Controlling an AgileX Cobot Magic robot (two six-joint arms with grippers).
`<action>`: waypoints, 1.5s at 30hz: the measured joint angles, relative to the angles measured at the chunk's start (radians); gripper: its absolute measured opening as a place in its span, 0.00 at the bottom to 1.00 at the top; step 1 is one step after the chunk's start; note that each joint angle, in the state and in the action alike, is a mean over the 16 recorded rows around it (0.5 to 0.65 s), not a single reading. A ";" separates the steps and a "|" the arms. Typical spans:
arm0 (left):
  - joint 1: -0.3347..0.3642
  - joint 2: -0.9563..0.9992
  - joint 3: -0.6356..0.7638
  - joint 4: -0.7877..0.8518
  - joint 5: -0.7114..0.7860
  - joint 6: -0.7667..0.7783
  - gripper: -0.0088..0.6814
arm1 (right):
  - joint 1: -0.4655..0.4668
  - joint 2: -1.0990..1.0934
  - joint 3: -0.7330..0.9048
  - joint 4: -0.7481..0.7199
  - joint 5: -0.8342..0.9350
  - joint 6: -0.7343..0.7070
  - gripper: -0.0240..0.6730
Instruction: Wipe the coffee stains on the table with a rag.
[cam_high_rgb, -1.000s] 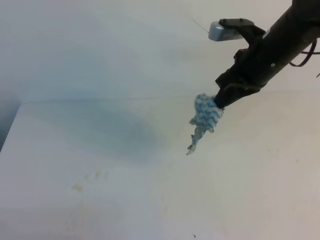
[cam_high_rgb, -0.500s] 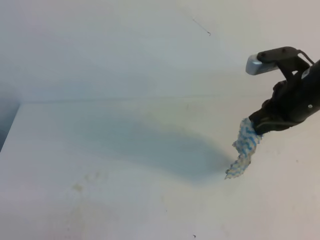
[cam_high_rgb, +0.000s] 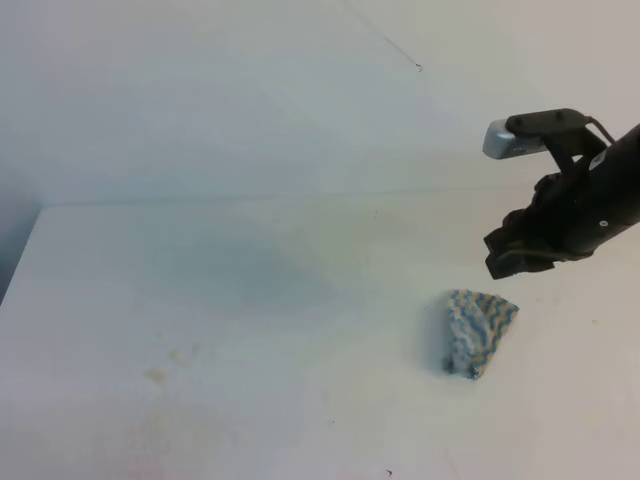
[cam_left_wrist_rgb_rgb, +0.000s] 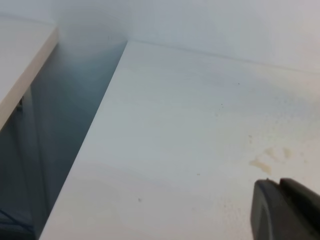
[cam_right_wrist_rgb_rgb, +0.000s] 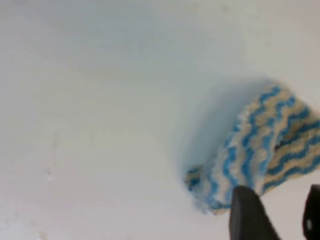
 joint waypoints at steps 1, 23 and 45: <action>0.000 0.002 0.000 0.000 0.000 0.000 0.01 | 0.000 0.000 0.000 0.004 0.004 -0.001 0.30; 0.000 0.000 0.000 0.000 0.000 0.000 0.01 | 0.000 -0.369 0.042 -0.150 0.147 0.065 0.04; 0.000 0.002 0.000 0.000 0.000 0.000 0.01 | 0.000 -1.040 0.591 -0.356 -0.257 0.338 0.03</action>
